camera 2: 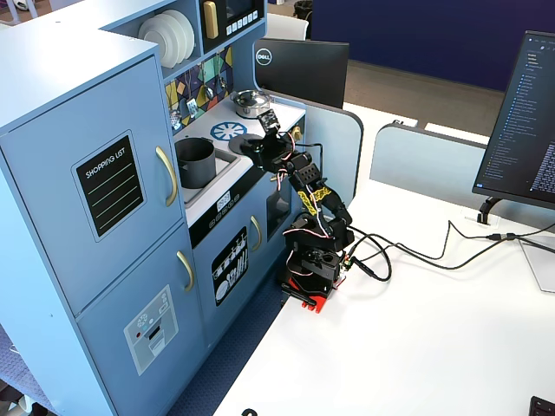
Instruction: Pick up the lid from the counter and put it on the gray recipient
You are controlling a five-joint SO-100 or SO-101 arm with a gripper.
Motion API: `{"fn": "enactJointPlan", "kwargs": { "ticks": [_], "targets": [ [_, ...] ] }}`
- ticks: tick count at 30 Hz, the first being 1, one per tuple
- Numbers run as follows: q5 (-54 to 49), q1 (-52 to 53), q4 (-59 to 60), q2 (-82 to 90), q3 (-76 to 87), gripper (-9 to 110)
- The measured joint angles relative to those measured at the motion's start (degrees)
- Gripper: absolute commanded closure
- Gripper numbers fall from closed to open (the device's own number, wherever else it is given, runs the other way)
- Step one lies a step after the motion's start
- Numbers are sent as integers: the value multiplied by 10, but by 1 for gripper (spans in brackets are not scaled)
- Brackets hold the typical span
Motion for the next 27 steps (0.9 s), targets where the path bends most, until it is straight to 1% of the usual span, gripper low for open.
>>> {"fn": "enactJointPlan", "kwargs": {
  "ticks": [4,8,15,19,27],
  "targets": [
    [-15,37,-144,16,91,91],
    [-6,69,-218,2,116,86],
    [28,103,-297,-71,116,79],
    [46,122,-312,-100,116,78],
    [46,151,-359,-158,126,77]
  ]
}}
